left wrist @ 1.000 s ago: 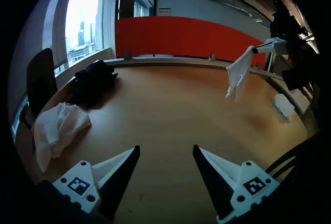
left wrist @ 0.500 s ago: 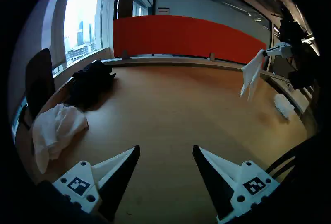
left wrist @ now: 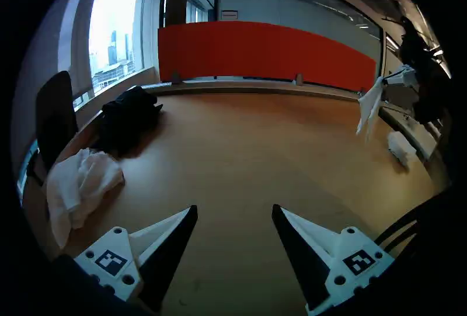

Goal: Fold towel

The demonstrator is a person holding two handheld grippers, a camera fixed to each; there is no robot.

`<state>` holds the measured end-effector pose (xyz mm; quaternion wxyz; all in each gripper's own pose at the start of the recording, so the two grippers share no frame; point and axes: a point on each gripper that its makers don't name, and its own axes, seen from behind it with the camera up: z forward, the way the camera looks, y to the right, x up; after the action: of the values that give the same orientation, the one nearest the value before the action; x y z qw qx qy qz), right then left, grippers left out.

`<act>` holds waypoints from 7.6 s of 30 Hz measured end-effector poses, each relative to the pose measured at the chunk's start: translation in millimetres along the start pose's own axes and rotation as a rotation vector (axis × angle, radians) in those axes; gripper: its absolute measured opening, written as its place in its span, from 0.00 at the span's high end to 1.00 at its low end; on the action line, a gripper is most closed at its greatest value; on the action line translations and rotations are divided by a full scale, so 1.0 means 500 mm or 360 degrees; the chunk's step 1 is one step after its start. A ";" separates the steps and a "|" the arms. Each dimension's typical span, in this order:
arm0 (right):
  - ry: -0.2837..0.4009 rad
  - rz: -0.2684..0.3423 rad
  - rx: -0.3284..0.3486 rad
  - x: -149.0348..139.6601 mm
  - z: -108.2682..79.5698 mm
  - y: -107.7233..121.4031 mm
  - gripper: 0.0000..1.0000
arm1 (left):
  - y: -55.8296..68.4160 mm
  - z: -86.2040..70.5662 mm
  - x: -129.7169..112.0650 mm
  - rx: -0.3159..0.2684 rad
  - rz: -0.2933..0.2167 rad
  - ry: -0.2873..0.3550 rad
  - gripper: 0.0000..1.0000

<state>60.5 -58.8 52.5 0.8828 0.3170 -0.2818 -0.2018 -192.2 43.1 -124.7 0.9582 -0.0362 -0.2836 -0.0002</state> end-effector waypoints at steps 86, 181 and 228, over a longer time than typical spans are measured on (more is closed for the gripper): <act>-0.0530 0.0346 -0.0476 -0.449 -0.325 0.287 0.98 | 0.026 -0.008 0.013 -0.0003 0.0100 -0.0051 0.05; -0.0996 0.0569 -0.0729 -0.740 -0.371 0.268 0.39 | 0.018 -0.018 0.007 0.0008 0.0158 -0.0076 0.05; -0.0614 0.0976 -0.0904 -0.674 -0.368 0.251 0.00 | 0.009 -0.023 0.016 0.0008 0.0134 -0.0051 0.05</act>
<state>-58.1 293.7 -105.2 0.8851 -0.0789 -0.4552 -0.0559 -179.1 47.1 -130.3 0.9529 -0.0457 -0.2971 0.0413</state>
